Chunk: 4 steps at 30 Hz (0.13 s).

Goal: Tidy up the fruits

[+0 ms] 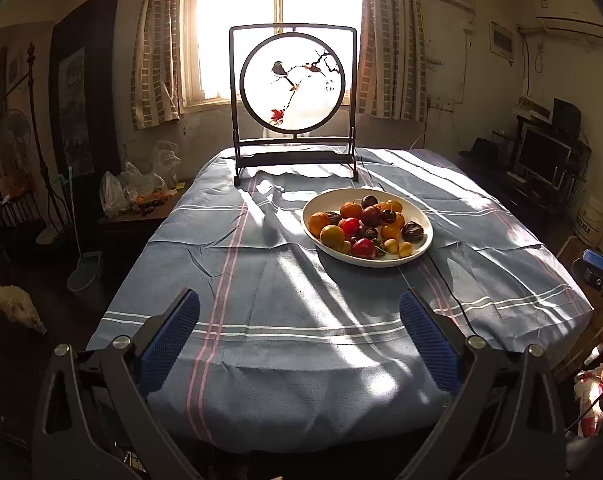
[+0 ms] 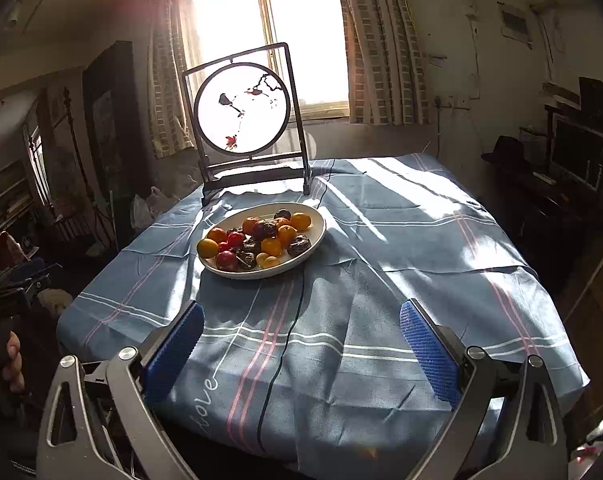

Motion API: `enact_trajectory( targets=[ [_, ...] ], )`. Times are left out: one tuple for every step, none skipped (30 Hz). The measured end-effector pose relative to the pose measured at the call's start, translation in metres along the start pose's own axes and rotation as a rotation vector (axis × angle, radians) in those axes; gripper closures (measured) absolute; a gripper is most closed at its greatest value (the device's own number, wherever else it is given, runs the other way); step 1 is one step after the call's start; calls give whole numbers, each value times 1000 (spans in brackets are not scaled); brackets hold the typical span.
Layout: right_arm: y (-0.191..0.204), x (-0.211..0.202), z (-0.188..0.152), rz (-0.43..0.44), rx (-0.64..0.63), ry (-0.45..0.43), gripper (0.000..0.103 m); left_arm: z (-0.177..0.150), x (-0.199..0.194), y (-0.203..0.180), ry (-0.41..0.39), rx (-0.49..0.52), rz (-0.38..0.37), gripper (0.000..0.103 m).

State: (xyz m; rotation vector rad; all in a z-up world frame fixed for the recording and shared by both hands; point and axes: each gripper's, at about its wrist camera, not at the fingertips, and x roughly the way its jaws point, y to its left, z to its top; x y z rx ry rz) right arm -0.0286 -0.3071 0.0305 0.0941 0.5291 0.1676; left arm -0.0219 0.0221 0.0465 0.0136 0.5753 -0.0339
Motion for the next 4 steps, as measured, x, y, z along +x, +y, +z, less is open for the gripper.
enact_trajectory(
  targets=[
    [-1,0,0,-4,3,0,4,0,1,2,1,-8,-5,5],
    [-3,0,0,-8,4,-1,4,1,2,4,2,-16,-11,5],
    [-4,0,0,-12,3,-2,4,1,3,5,4,-19,-9,5],
    [-5,0,0,-15,3,-2,4,1,4,7,7,-21,-3,5]
  ],
)
